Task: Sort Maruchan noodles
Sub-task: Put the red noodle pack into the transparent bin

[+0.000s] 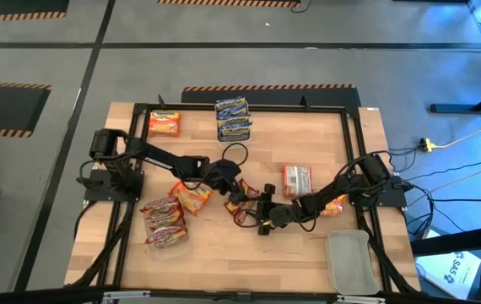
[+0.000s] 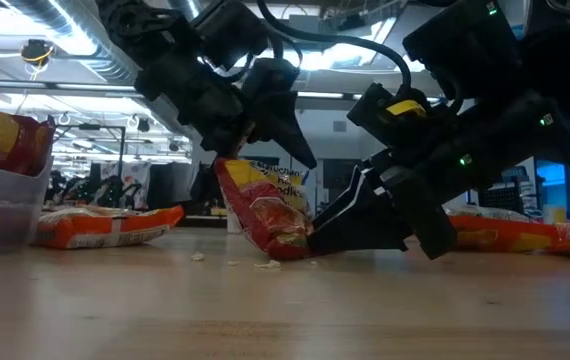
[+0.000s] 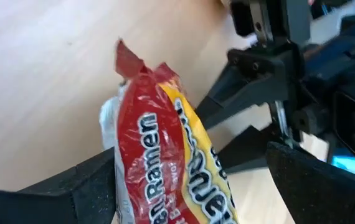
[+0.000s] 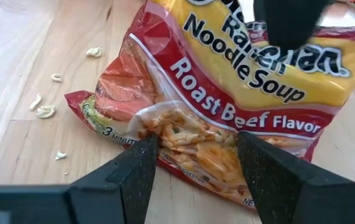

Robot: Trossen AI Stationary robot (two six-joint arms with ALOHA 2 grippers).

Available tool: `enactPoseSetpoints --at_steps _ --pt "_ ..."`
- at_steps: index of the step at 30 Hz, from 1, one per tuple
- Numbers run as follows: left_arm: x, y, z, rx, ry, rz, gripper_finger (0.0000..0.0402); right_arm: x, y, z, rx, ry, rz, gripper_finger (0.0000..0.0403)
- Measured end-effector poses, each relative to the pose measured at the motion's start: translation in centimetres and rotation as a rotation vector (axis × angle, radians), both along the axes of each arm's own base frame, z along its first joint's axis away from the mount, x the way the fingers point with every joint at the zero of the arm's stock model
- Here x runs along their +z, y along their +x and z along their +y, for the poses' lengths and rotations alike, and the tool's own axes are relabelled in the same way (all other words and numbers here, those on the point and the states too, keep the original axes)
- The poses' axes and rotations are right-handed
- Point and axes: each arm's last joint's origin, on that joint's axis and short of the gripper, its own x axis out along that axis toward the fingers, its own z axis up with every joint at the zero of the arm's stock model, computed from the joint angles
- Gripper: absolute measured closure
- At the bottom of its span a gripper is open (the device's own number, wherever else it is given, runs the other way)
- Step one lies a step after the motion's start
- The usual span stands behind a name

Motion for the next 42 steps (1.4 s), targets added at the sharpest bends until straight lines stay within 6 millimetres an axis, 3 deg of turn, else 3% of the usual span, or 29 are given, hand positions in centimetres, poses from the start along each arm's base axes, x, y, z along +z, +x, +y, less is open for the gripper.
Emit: enactPoseSetpoints --at_steps 7,11,18,22,37,42 --pt "-0.9 -0.9 -0.5 0.023 -0.028 0.136 0.0038 0.0 0.0 0.0 0.000 0.000 0.000 0.0185" --pt "-0.9 -0.8 -0.7 0.024 -0.016 0.135 0.0039 0.0 0.0 0.0 0.000 0.000 0.000 0.0185" --pt "-2.8 0.4 -1.1 -0.004 -0.078 0.093 0.0040 0.1 0.1 0.0 0.006 0.006 -0.015 0.0185" --pt "-2.5 0.4 -1.1 0.004 -0.061 0.080 0.0050 0.1 0.1 0.0 0.009 0.007 -0.014 0.0185" --pt "-2.9 0.4 -0.9 -0.025 0.051 0.078 0.0208 0.2 0.1 0.1 0.007 0.009 -0.026 0.0185" --pt "-2.8 0.4 -1.2 -0.082 0.108 0.058 0.0237 0.3 0.2 0.1 0.010 0.010 -0.037 0.0185"
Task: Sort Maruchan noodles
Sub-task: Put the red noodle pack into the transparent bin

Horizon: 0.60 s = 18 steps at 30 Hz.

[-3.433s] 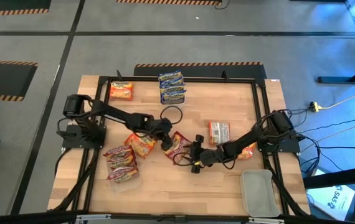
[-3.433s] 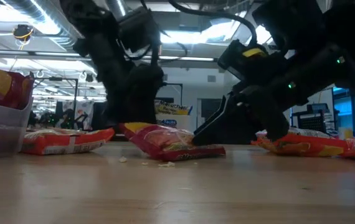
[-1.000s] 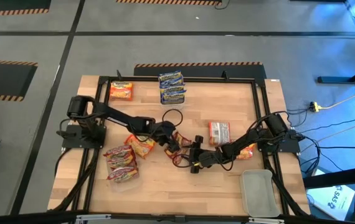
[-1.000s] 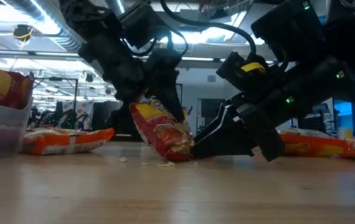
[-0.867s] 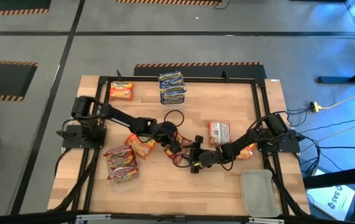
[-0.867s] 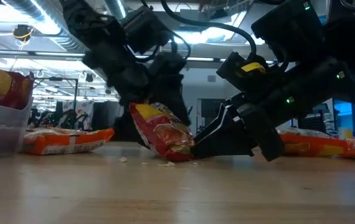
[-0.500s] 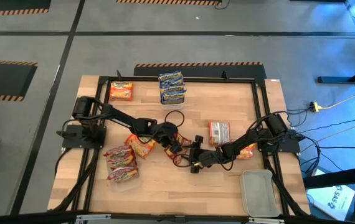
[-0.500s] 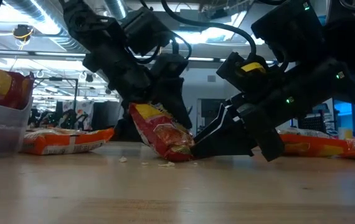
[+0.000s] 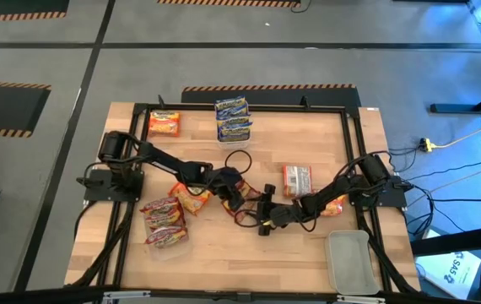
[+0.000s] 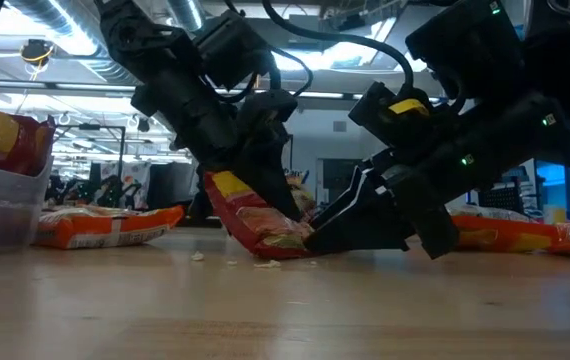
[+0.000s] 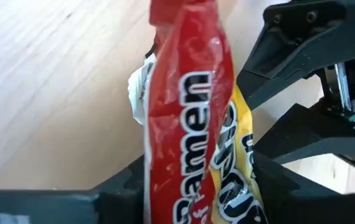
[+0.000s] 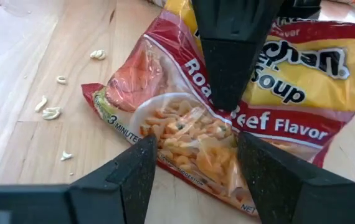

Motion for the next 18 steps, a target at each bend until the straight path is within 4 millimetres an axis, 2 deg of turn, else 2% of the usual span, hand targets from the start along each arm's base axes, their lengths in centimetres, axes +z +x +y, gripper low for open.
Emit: enactPoseSetpoints --at_steps 4,8,13,18 --pt "0.2 0.0 -0.4 -0.049 0.044 -0.013 0.0247 0.8 -0.3 0.7 0.036 -0.022 0.000 0.0185" --pt "1.1 -0.4 -0.9 -0.102 0.084 -0.024 0.0248 2.7 -0.7 2.1 0.064 -0.059 -0.065 0.0185" --pt "4.0 -1.4 -1.9 -0.139 0.150 -0.081 0.0249 5.0 -1.7 4.1 0.113 -0.097 -0.133 0.0185" --pt "7.6 -3.6 -4.0 -0.142 0.218 -0.106 0.0249 6.1 -2.7 5.5 0.079 -0.137 -0.181 0.0185"
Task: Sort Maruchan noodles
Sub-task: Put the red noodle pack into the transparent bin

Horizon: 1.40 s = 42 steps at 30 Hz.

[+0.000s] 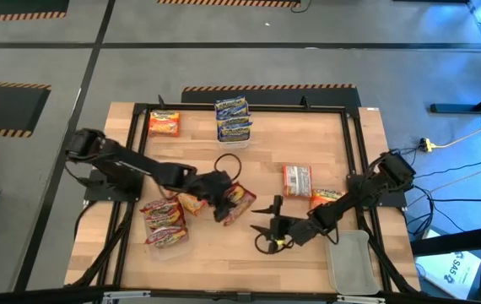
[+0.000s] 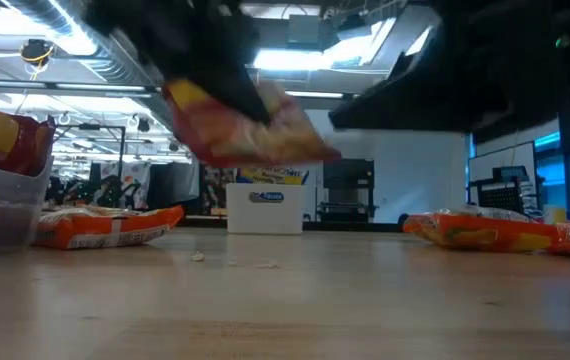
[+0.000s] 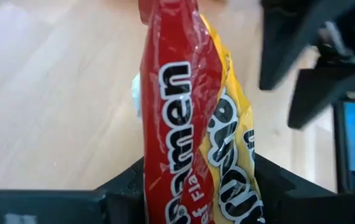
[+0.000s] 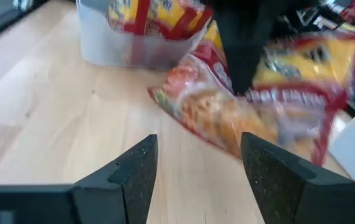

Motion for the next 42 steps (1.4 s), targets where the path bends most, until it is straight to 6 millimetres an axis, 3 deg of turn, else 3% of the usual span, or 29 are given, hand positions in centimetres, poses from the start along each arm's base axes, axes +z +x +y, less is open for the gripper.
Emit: enactPoseSetpoints --at_steps 11,17,21,24,28,35,42 --pt "6.8 -7.0 -7.2 -0.127 0.071 -0.206 0.0249 0.2 0.0 0.3 -0.014 0.174 -0.048 0.0185" --pt "7.9 -10.0 -10.3 -0.163 0.055 -0.264 0.0249 -0.5 0.1 0.6 -0.006 0.313 -0.043 0.0185" --pt "7.7 -11.1 -11.9 -0.180 0.050 -0.264 0.0249 -1.1 0.6 1.3 0.116 0.395 -0.016 0.0185" --pt "7.8 -11.3 -12.8 -0.185 0.079 -0.220 0.0249 -1.3 1.4 1.9 0.142 0.421 -0.024 0.0185" --pt "9.4 -11.0 -13.9 -0.184 0.144 -0.138 0.0249 -1.5 2.4 2.5 0.144 0.435 -0.026 0.0185" --pt "11.0 -11.8 -14.7 -0.152 0.204 0.185 0.0249 -2.2 3.1 2.9 0.139 0.424 -0.004 0.0185" --pt "9.8 -12.7 -16.1 -0.158 0.237 0.421 0.0249 -2.4 3.0 2.8 0.128 0.408 0.012 0.0185"
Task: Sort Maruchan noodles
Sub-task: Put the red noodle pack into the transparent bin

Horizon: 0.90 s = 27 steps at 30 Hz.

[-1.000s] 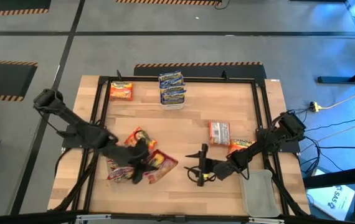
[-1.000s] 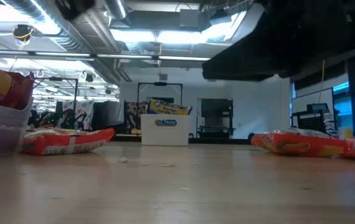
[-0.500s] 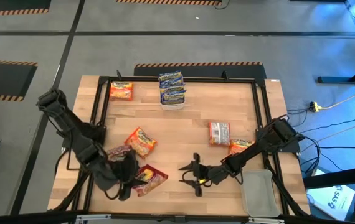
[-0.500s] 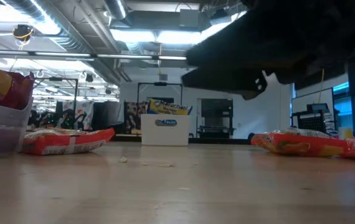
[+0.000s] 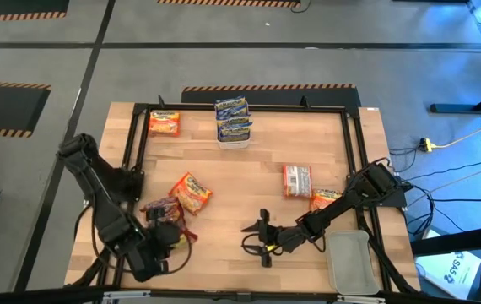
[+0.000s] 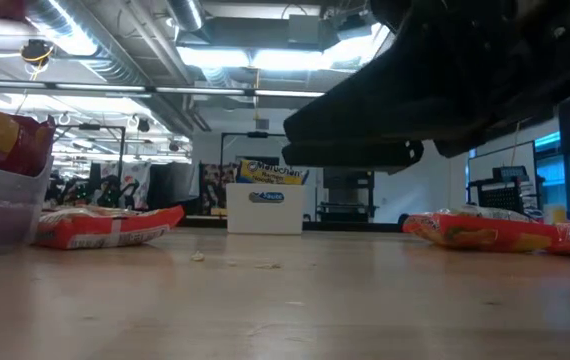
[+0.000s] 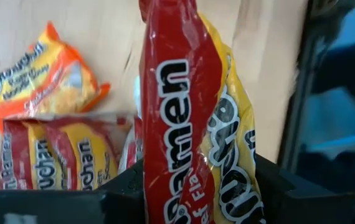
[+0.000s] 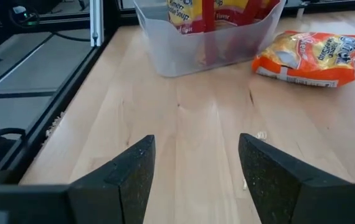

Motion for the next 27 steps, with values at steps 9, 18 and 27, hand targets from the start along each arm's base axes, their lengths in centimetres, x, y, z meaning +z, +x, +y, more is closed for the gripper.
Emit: enactPoseSetpoints --at_steps 9,18,27 --pt "-3.9 0.4 -1.2 -0.062 0.133 0.209 0.0249 -0.2 -0.1 0.0 0.000 -0.011 0.017 0.0185" --pt "-5.6 1.1 -2.1 -0.104 0.193 0.227 0.0249 -0.2 -0.1 0.0 -0.002 -0.011 0.016 0.0185" --pt "-7.5 1.6 -3.1 -0.118 0.180 0.301 0.0249 -0.2 -0.1 0.0 -0.003 -0.010 0.016 0.0185"
